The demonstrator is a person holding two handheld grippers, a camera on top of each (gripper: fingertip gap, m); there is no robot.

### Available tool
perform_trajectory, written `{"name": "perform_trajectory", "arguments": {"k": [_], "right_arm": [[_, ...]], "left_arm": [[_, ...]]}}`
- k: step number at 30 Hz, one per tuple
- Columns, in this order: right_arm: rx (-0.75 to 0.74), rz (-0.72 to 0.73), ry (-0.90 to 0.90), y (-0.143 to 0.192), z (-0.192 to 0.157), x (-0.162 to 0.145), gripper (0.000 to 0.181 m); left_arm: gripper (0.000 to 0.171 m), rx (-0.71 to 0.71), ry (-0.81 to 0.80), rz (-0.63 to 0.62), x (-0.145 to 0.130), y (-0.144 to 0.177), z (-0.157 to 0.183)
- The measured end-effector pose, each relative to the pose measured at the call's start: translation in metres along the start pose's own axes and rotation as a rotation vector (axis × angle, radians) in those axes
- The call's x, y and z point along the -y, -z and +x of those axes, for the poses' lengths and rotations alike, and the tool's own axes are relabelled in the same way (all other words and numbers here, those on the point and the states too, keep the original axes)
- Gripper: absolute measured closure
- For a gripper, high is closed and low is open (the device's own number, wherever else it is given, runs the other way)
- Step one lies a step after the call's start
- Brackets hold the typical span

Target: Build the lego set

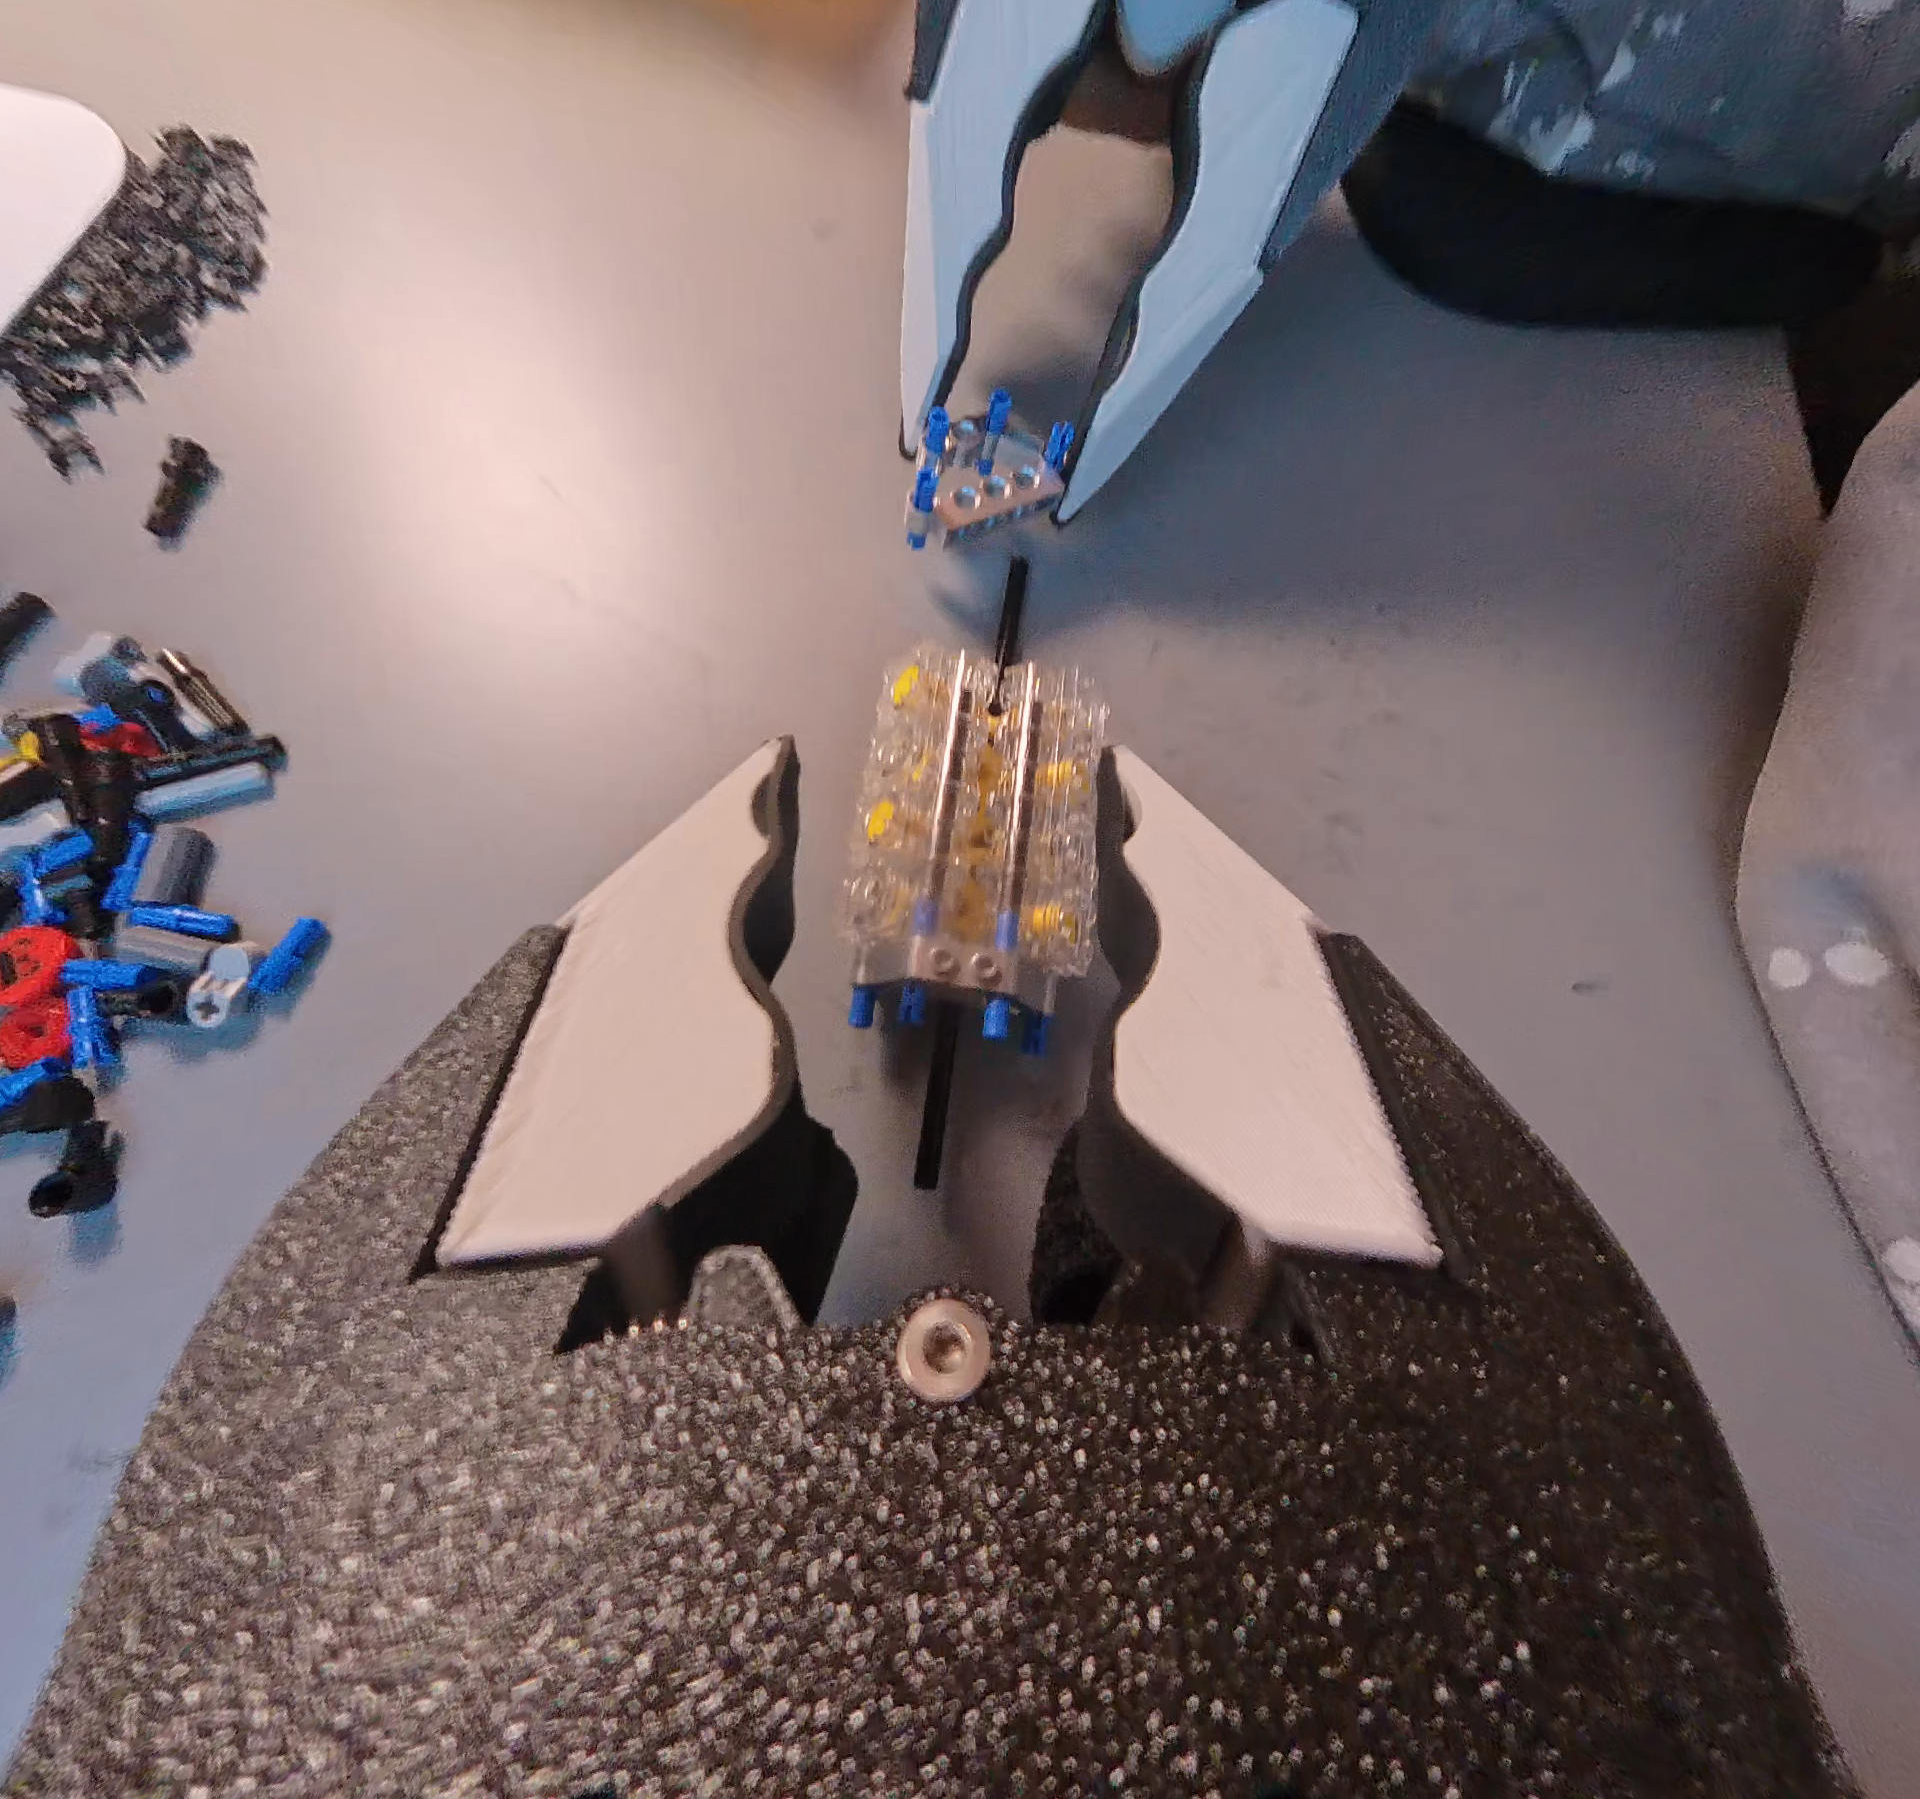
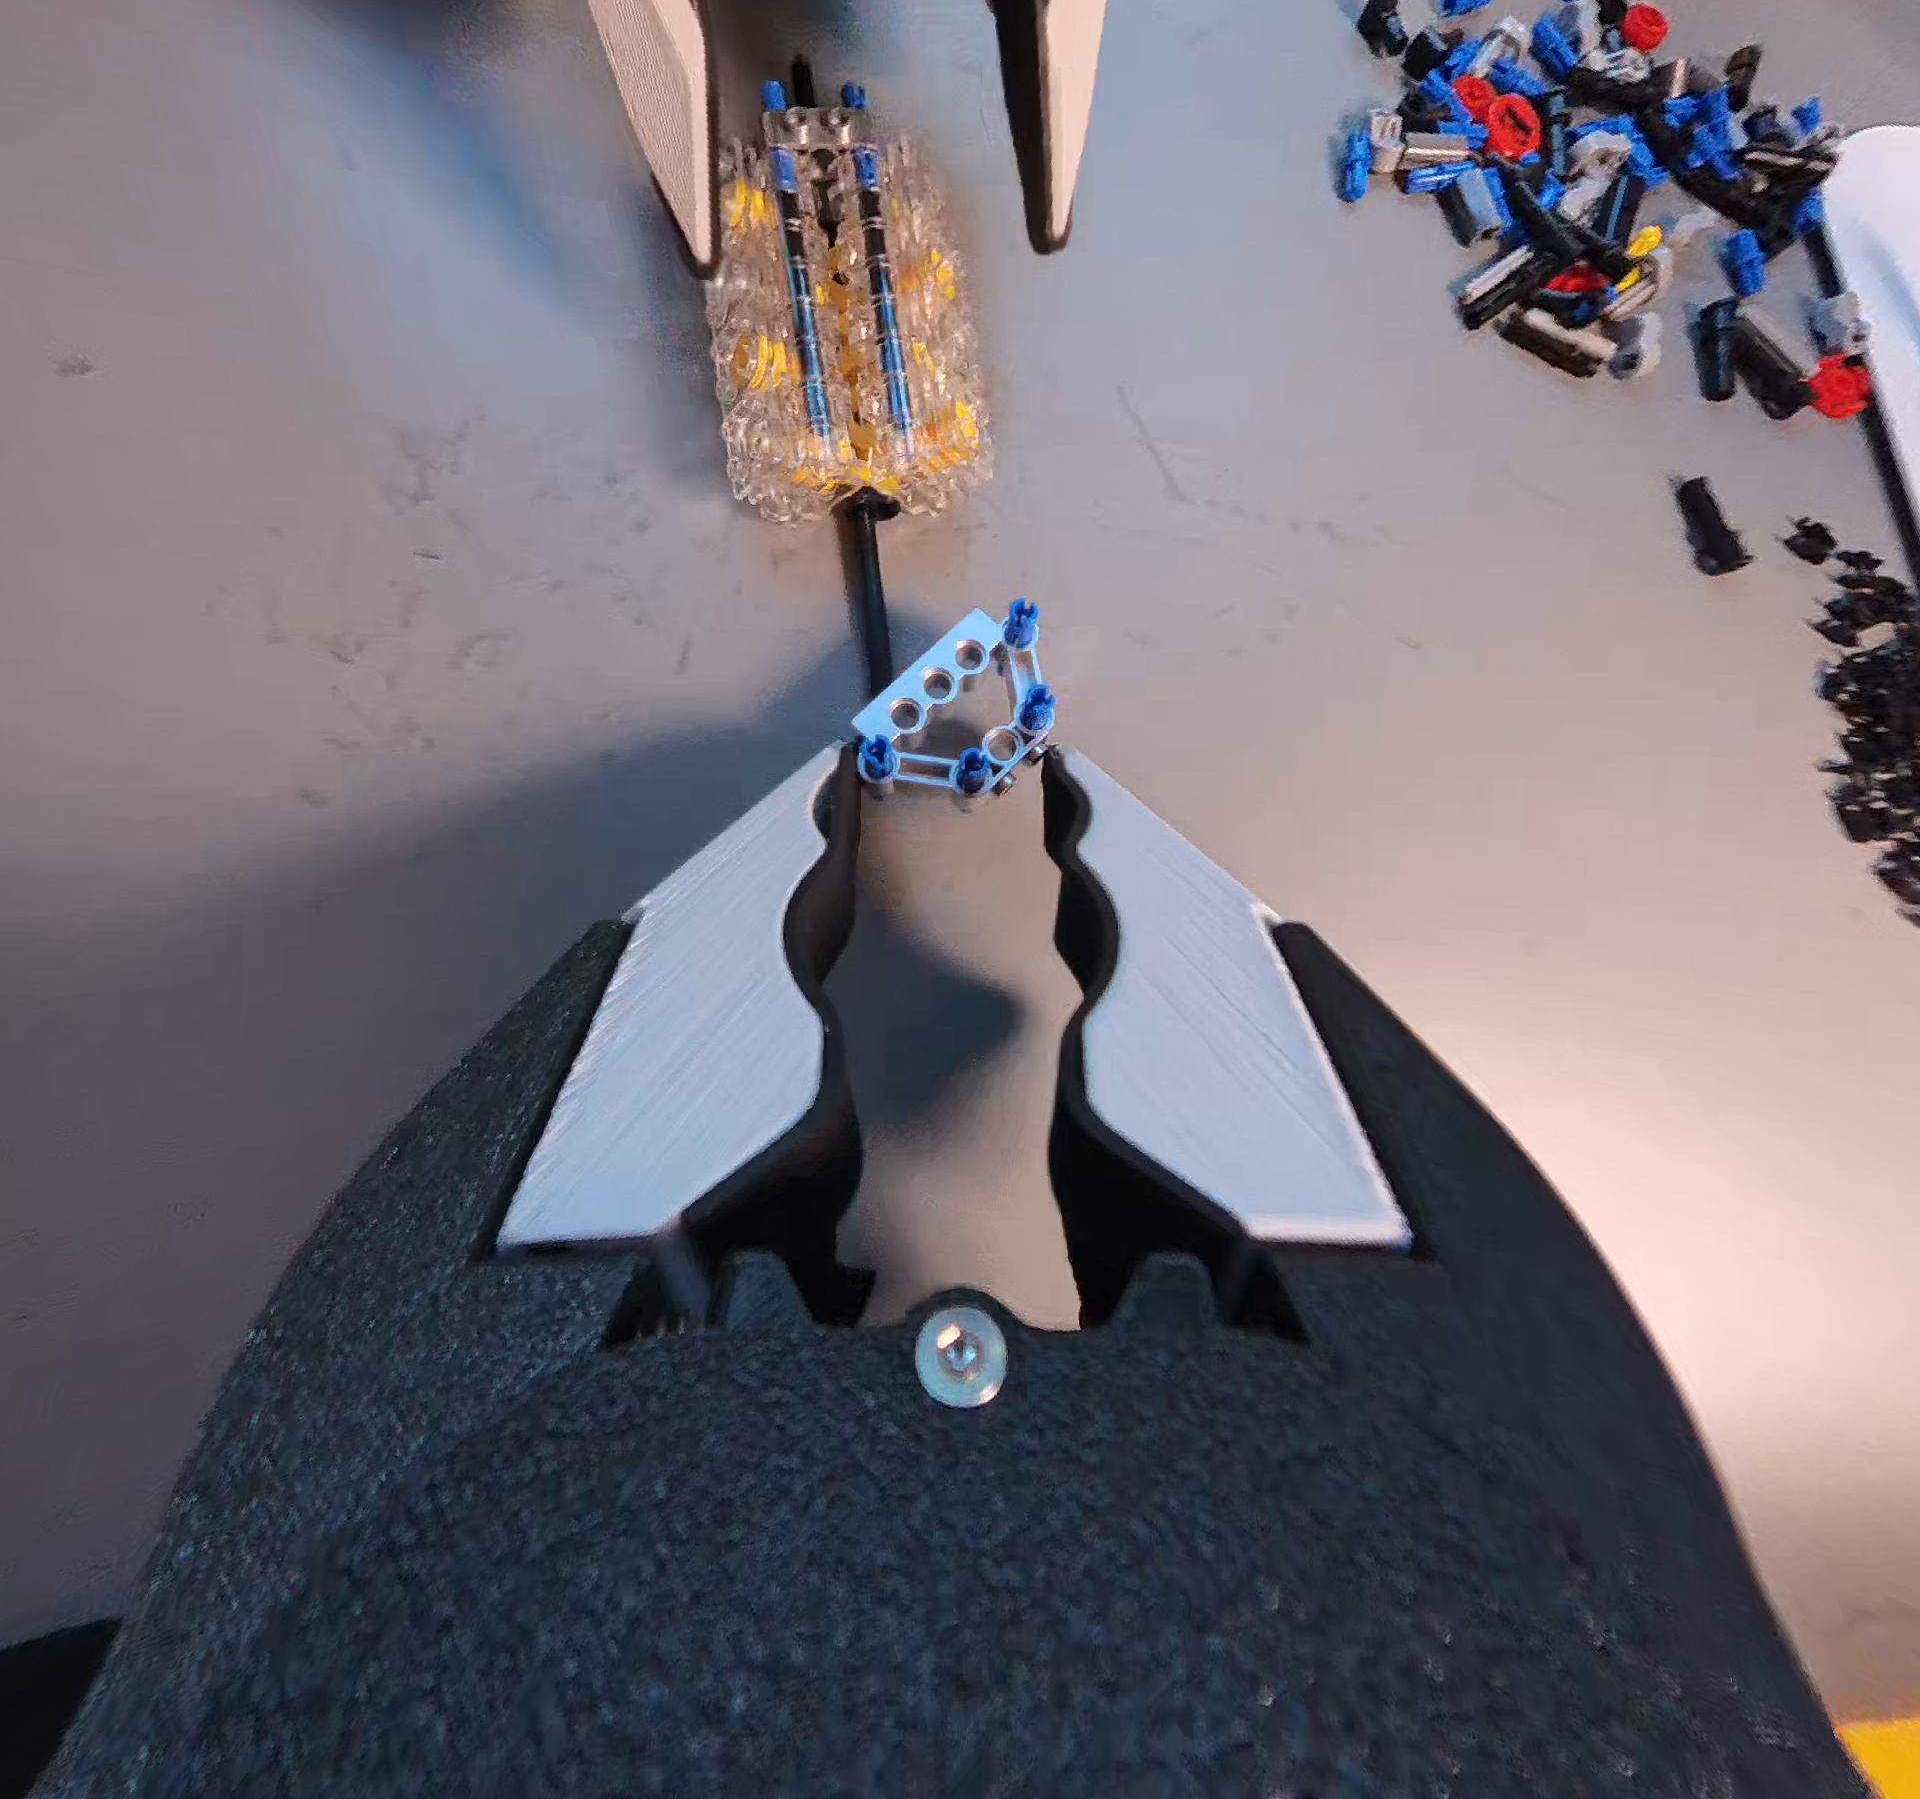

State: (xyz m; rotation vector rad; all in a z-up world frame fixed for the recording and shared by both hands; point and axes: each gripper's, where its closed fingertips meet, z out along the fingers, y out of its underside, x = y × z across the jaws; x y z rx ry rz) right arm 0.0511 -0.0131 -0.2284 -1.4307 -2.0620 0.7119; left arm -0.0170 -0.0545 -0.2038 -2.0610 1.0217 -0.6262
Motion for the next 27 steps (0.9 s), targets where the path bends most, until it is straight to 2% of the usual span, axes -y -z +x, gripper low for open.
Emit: {"name": "perform_trajectory", "arguments": {"k": [2, 5, 8, 10, 13, 14, 16, 20, 22, 27], "right_arm": [[-0.064, 0.007, 0.031, 0.003, 0.004, 0.012, 0.149], [-0.178, 0.092, 0.112, 0.008, 0.005, 0.044, 0.149], [-0.331, 0.157, 0.209, 0.017, 0.01, 0.07, 0.149], [-0.398, 0.192, 0.251, 0.022, 0.011, 0.082, 0.149], [-0.465, 0.225, 0.296, 0.028, 0.009, 0.095, 0.149], [-0.481, 0.248, 0.304, 0.031, 0.009, 0.099, 0.149], [-0.424, 0.376, 0.241, 0.039, 0.002, 0.11, 0.149], [-0.101, 0.719, 0.08, 0.071, -0.025, 0.134, 0.143], [-0.019, 0.761, 0.077, 0.076, -0.035, 0.137, 0.135], [0.121, 0.846, 0.109, 0.085, -0.064, 0.15, 0.132]], "left_arm": [[0.127, 0.016, 0.042, 0.08, 0.018, 0.002, 0.001], [0.13, -0.023, 0.229, 0.184, 0.038, -0.002, 0.004], [0.135, -0.133, 0.502, 0.331, 0.054, 0.002, 0.002], [0.146, -0.239, 0.64, 0.43, 0.064, 0.008, 0.003], [0.164, -0.358, 0.695, 0.529, 0.077, 0.019, 0.008], [0.165, -0.396, 0.689, 0.552, 0.081, 0.024, 0.011], [0.165, -0.509, 0.66, 0.614, 0.089, 0.036, 0.019], [0.166, -0.817, 0.668, 0.719, 0.102, 0.057, 0.043], [0.166, -0.909, 0.651, 0.733, 0.107, 0.061, 0.055], [0.166, -1.079, 0.57, 0.748, 0.116, 0.072, 0.086]]}}
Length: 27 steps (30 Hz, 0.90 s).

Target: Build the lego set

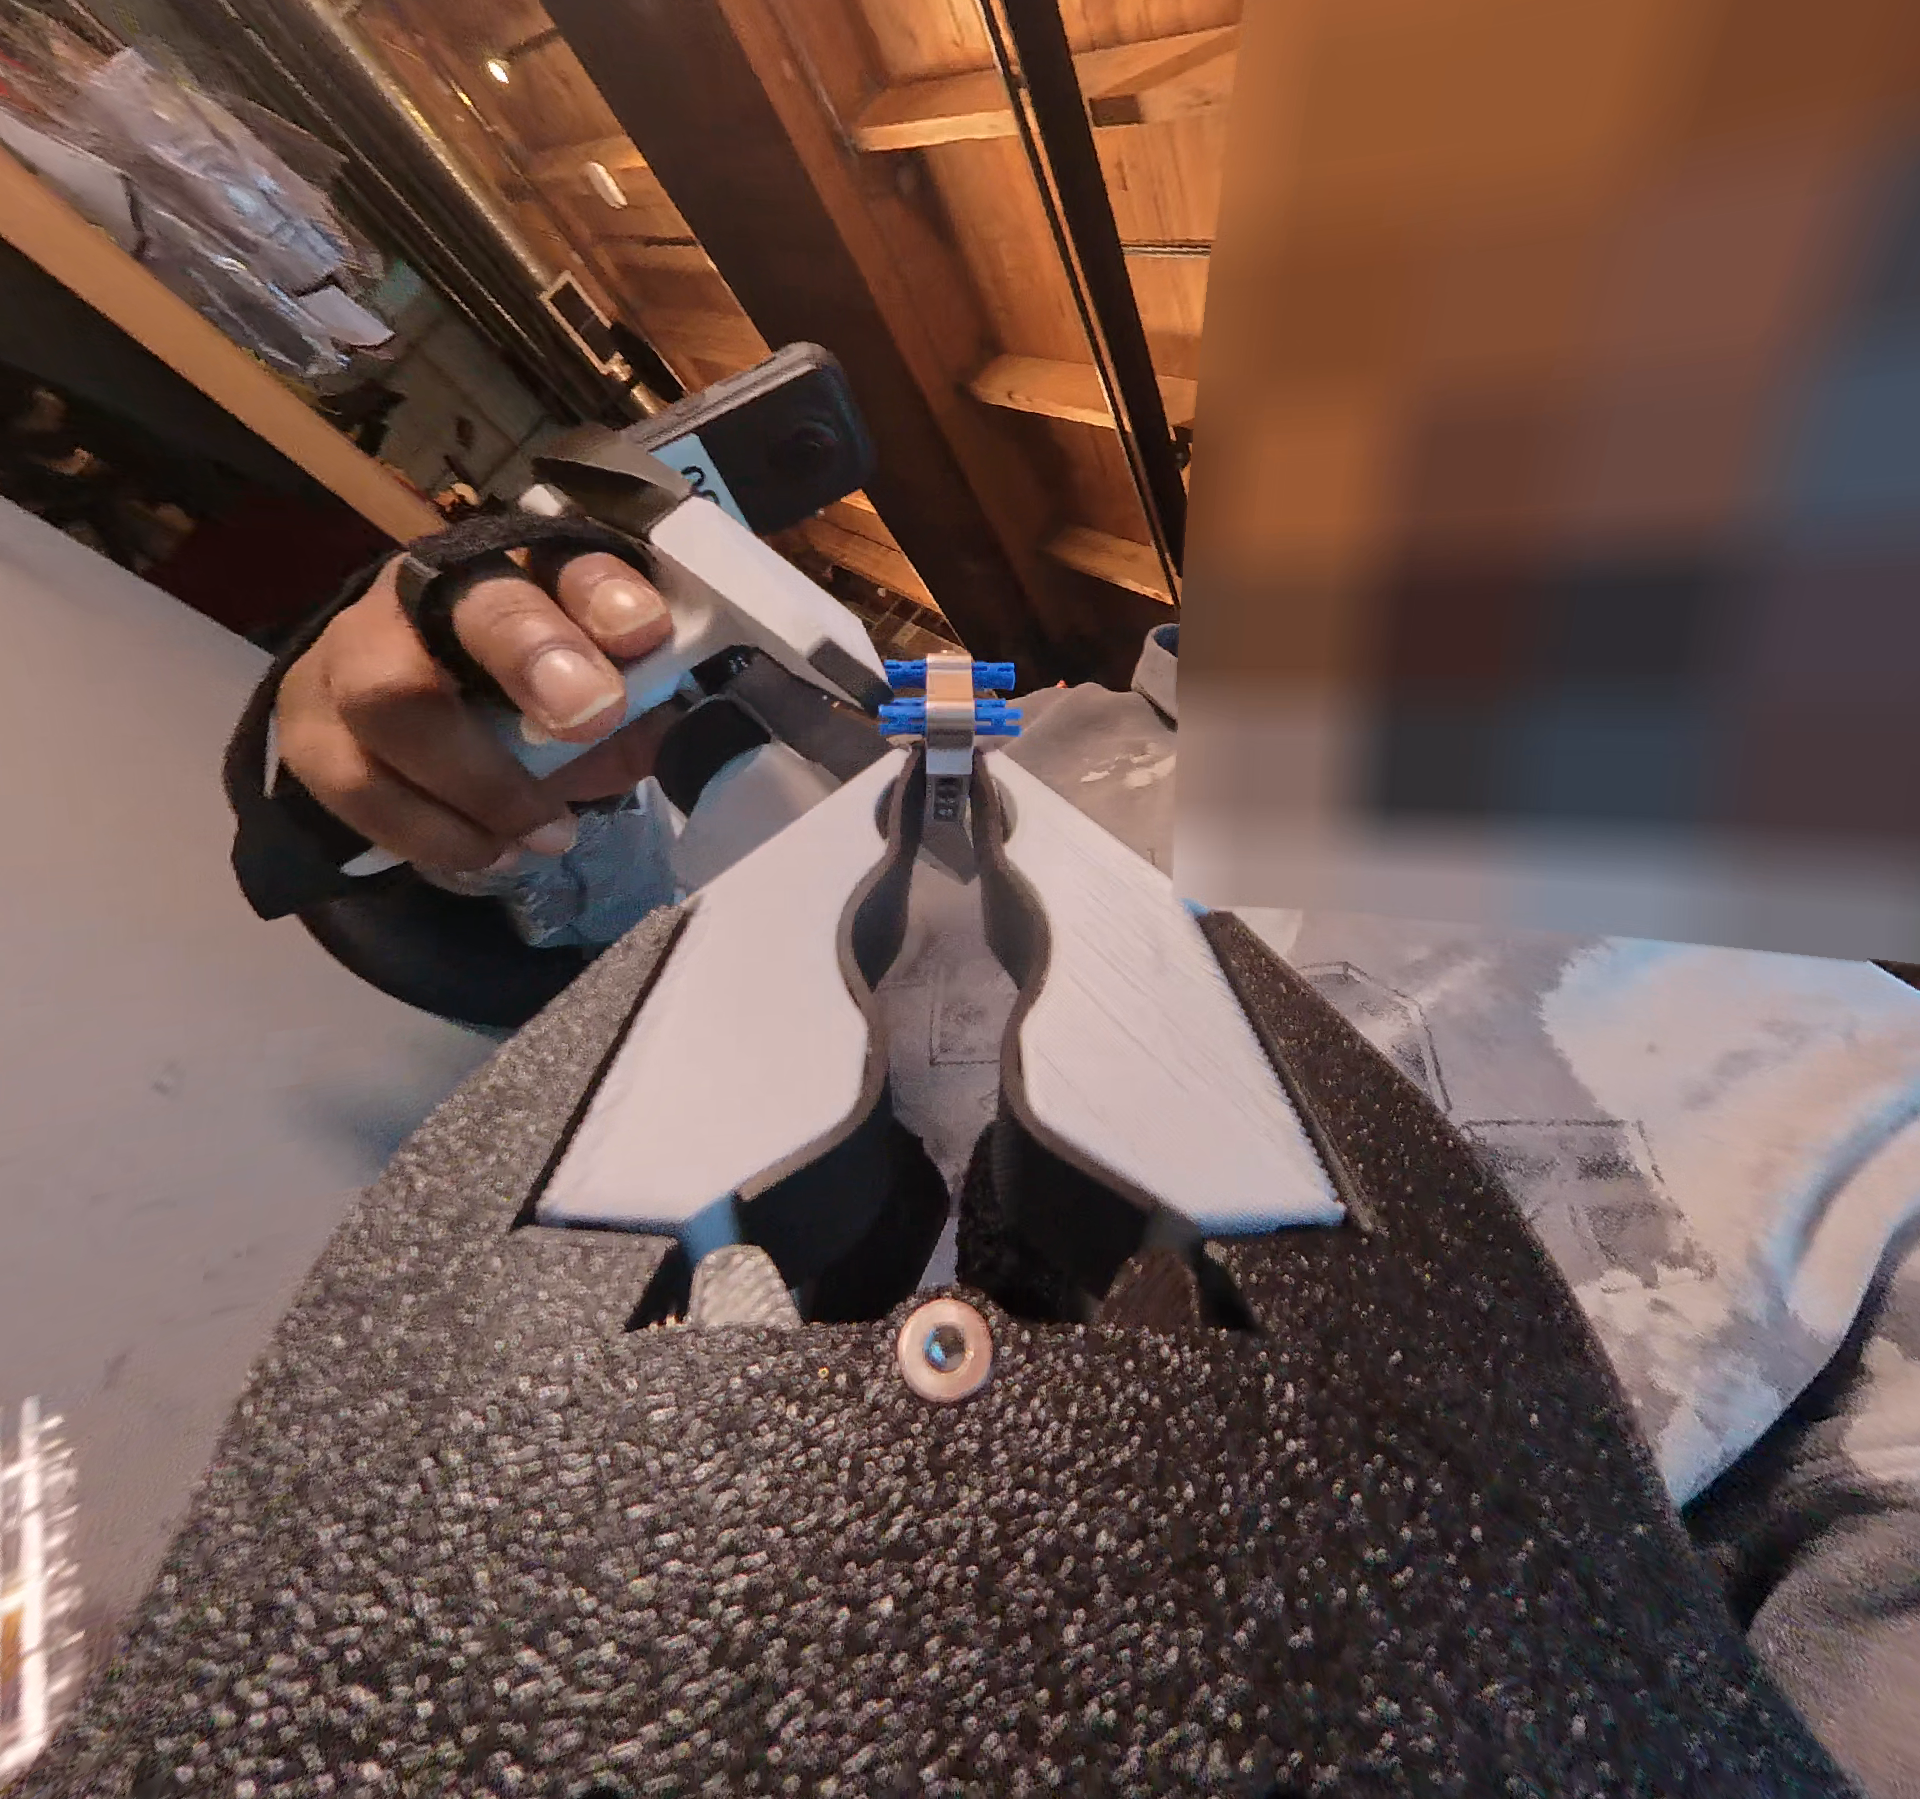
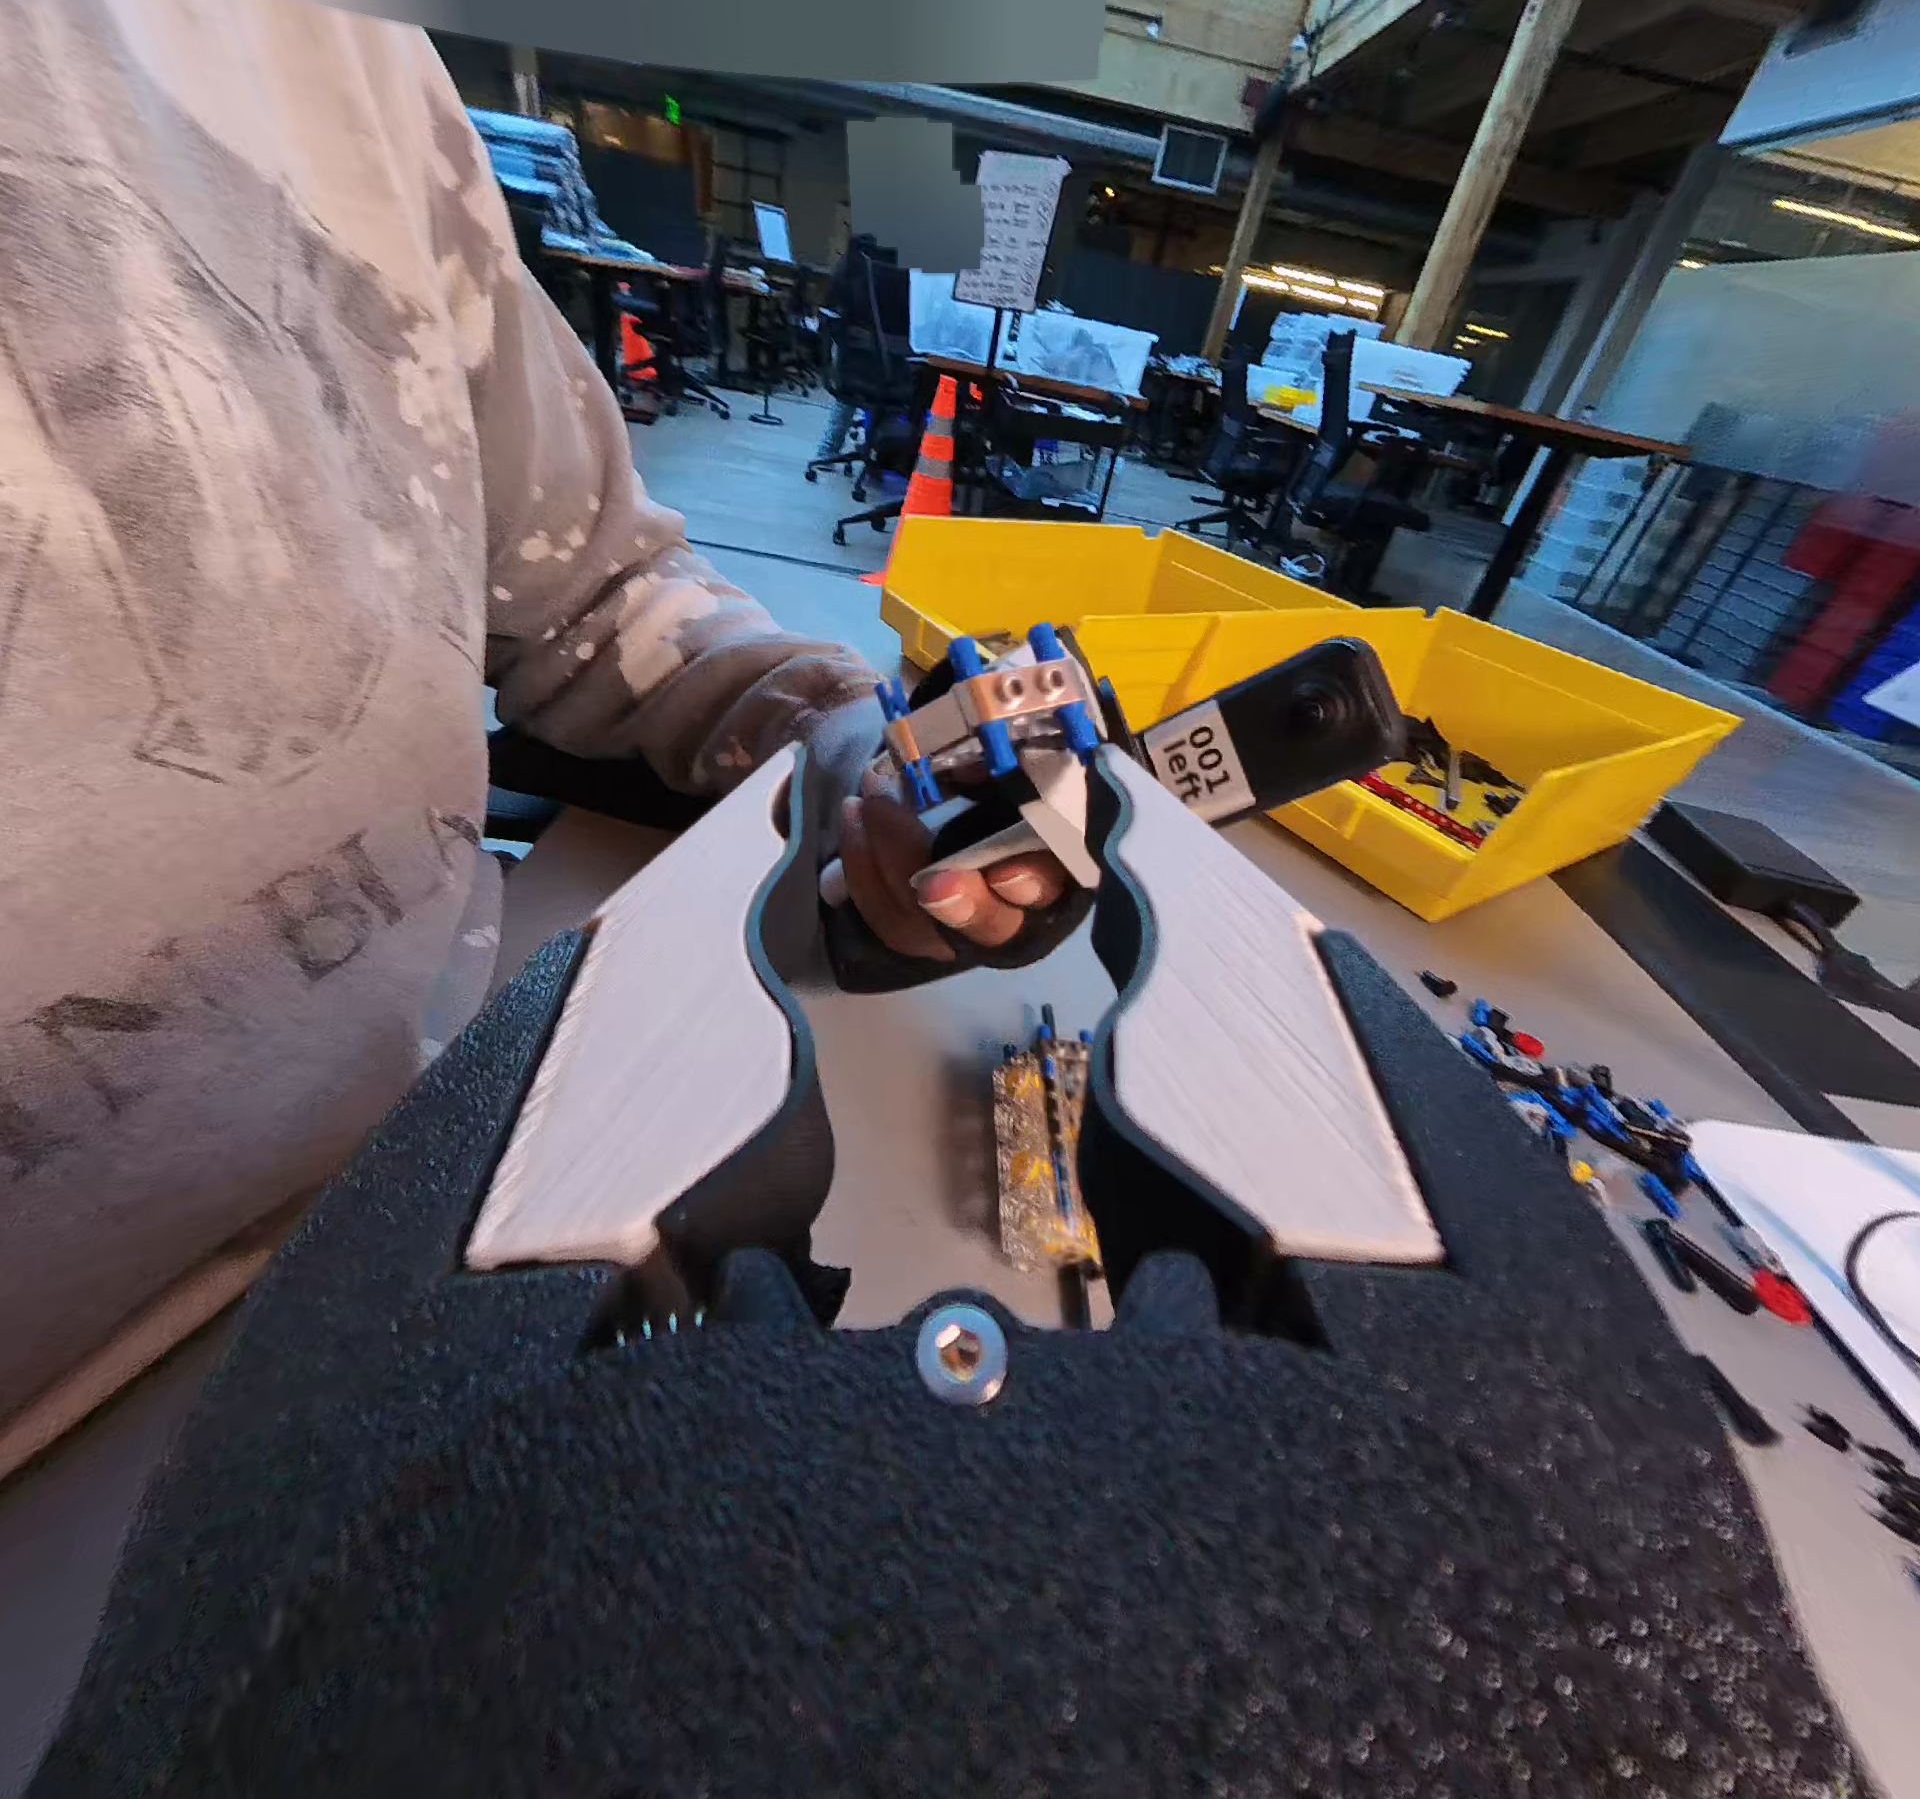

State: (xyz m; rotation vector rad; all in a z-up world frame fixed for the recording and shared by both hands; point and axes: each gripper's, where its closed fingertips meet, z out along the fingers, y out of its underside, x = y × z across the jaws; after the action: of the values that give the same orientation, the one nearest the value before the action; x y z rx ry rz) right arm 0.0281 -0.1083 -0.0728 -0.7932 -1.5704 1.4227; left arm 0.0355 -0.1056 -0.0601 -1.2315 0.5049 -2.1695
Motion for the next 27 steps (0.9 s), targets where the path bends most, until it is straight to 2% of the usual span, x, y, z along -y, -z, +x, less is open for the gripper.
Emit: {"name": "perform_trajectory", "arguments": {"k": [5, 13, 18, 21, 23, 25, 27], "right_arm": [[0.072, 0.062, -0.033, -0.001, -0.013, 0.013, 0.132], [0.227, 0.047, -0.049, -0.005, -0.043, 0.016, 0.139], [0.235, 0.04, -0.08, -0.005, -0.042, 0.017, 0.14], [0.178, 0.014, -0.085, 0.0, -0.029, 0.012, 0.14], [0.112, -0.018, -0.074, 0.007, -0.016, 0.008, 0.14], [-0.012, -0.171, -0.005, 0.018, 0.007, -0.016, 0.139], [-0.12, -0.373, 0.054, 0.034, 0.03, -0.053, 0.139]], "left_arm": [[0.166, -0.063, -0.031, -0.086, -0.018, -0.013, 0.01], [0.166, -0.134, -0.046, -0.188, -0.039, -0.024, 0.019], [0.165, -0.118, -0.054, -0.175, -0.037, -0.024, 0.017], [0.153, 0.053, -0.153, -0.198, -0.029, -0.015, 0.001], [0.144, 0.297, -0.301, -0.285, -0.023, 0.006, -0.02], [0.135, 0.583, -0.463, -0.381, -0.012, 0.038, -0.042], [0.122, 0.818, -0.56, -0.481, -0.005, 0.069, -0.058]]}}
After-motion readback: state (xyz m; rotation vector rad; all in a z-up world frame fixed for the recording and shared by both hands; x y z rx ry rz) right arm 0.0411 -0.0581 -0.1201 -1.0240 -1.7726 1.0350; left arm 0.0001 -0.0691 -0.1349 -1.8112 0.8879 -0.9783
